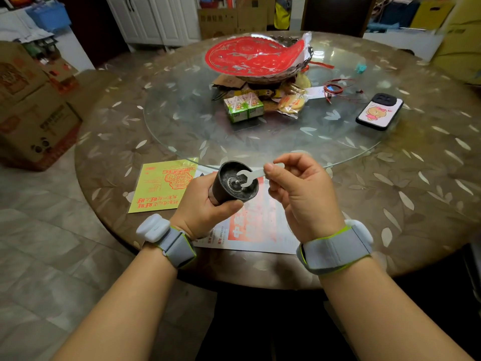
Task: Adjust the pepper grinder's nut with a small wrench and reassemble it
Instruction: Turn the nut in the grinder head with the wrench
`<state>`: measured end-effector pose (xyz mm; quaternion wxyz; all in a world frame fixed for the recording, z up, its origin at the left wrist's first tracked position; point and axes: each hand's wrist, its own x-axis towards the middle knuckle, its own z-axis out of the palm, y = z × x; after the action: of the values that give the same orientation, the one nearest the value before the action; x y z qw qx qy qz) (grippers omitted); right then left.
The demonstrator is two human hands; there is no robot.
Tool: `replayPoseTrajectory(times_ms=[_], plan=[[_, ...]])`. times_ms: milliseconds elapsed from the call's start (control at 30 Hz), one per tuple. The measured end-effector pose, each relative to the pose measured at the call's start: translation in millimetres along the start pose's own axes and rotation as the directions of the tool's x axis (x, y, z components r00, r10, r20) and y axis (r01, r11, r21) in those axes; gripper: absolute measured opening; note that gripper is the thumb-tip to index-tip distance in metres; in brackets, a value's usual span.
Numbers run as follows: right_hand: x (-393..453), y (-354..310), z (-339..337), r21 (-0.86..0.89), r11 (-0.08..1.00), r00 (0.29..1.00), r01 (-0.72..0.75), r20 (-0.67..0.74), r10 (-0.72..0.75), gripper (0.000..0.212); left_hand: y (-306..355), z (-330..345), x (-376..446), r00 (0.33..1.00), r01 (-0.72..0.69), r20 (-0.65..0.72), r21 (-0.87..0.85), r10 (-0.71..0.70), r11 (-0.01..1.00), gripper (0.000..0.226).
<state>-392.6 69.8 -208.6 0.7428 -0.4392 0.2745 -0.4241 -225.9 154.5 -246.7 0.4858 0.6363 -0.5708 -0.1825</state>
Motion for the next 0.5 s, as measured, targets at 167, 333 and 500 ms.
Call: replayPoseTrajectory(times_ms=[167, 333, 500], plan=[[-8, 2, 1, -0.003, 1.000, 0.997, 0.004, -0.078, -0.004, 0.020, 3, 1, 0, 1.000, -0.007, -0.010, 0.000, 0.007, 1.000, 0.065], [-25, 0, 6, 0.056, 0.998, 0.994, -0.021, -0.105, 0.027, 0.025, 5, 1, 0, 0.999, 0.001, -0.044, 0.011, -0.001, 1.000, 0.061], [-38, 1, 12, 0.101, 0.995, 0.993, -0.017, -0.111, 0.028, 0.029, 8, 2, 0, 0.998, -0.026, -0.054, 0.046, 0.029, 0.999, 0.037]])
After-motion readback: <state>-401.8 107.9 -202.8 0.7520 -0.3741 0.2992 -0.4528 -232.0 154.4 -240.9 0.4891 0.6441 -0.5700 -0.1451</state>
